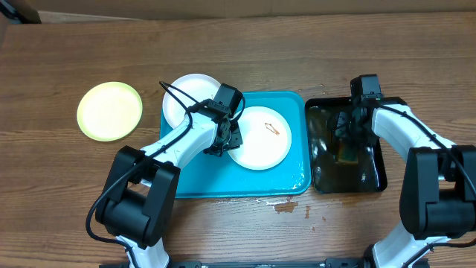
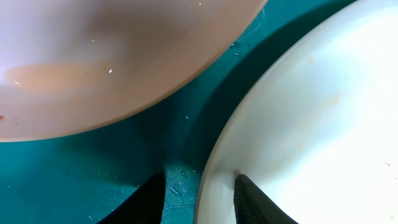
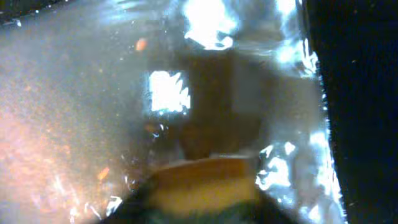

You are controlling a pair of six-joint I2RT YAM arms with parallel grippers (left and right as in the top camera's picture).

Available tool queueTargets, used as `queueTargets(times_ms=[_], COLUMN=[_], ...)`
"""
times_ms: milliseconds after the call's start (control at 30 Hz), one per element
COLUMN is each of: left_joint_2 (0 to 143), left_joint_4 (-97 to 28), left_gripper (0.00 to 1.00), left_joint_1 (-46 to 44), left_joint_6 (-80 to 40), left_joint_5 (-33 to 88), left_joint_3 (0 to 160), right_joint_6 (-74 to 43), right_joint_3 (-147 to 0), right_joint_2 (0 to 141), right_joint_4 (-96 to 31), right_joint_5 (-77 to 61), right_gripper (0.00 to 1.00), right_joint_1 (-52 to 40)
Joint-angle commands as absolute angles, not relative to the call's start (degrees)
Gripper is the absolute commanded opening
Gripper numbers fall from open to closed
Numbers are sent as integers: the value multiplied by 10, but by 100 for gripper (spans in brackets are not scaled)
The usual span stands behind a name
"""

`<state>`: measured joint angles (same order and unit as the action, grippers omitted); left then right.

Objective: Clean dirty plates on tray and stack at the side
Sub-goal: 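Rub the sponge in the water with the right gripper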

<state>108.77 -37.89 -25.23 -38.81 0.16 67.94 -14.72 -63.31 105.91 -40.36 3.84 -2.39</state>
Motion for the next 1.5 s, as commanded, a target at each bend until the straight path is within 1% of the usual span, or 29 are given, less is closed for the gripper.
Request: queueTargets(times_ms=[0, 33, 67, 100, 133, 167, 233, 267, 333, 367, 400, 433, 467, 500, 800, 933, 1100, 1133, 1167, 1233, 1300, 1367, 1467], left_joint_2=[1094, 1094, 1094, 1094, 1094, 1094, 1094, 1094, 1094, 1094, 1094, 1094, 1094, 1094, 1094, 1094, 1094, 1094, 1094, 1094, 1094, 1094, 1094], left_joint_4=[-381, -380, -380, -380, -381, -381, -382, -382, -382, -382, -382, -382, -382, -381, -385, -387, -387, -387, -388, -388, -389, -389, -389], left_gripper=[38, 38, 39, 38, 39, 39, 39, 39, 39, 39, 38, 39, 39, 38, 41, 41, 41, 41, 41, 42, 42, 42, 42], left_joint_1=[-251, -251, -252, -252, -252, -252, -252, -252, -252, -252, -252, -252, -252, -252, -251, -251, -251, -251, -251, -251, -251, -251, -251], left_joint_6=[-376, -376, -376, -376, -376, -376, -376, -376, -377, -377, -377, -377, -377, -377, -358, -346, -346, -346, -346, -344, -342, -342, -342], left_joint_5=[-6, -6, -6, -6, -6, -6, -6, -6, -6, -6, -6, -6, -6, -6, -6, -6, -6, -6, -6, -6, -6, -6, -6], left_joint_3=[679, 679, 679, 679, 679, 679, 679, 679, 679, 679, 679, 679, 679, 679, 679, 679, 679, 679, 679, 679, 679, 679, 679], right_joint_6=[-149, -149, -149, -149, -151, -151, -150, -151, -151, -151, -151, -151, -150, -150, -150, -150, -149, -148, -149, -149, -150, -151, -154], right_joint_3=[-627, -627, -627, -627, -627, -627, -627, -627, -627, -627, -627, -627, -627, -628, -660, -659, -649, -649, -649, -649, -649, -649, -649], right_joint_2=[1056, 1056, 1056, 1056, 1056, 1056, 1056, 1056, 1056, 1056, 1056, 1056, 1056, 1056, 1046, 1044, 1044, 1044, 1044, 1044, 1044, 1044, 1044], right_joint_4=[-404, -406, -409, -414, -421, -428, -439, -444, -458, -464, -469, -471, -470, -469, -534, -564, -554, -554, -554, -551, -548, -551, -565], right_joint_5=[43, 42, 42, 42, 41, 37, 31, 29, 24, 20, 18, 18, 18, 18, 18, -16, -23, -22, -20, -4, 17, 20, 19], right_gripper=[4, 4, 20, 55, 66, 67, 67, 65, 53, 46, 32, 14, 6, 4, 4, 4, 5, 12, 22, 30, 42, 48, 48], right_joint_1=[-25, -25, -25, -25, -25, -25, -25, -25, -25, -26, -26, -26, -26, -26, -26, -35, -70, -77, -83, -89, -89, -86, -85])
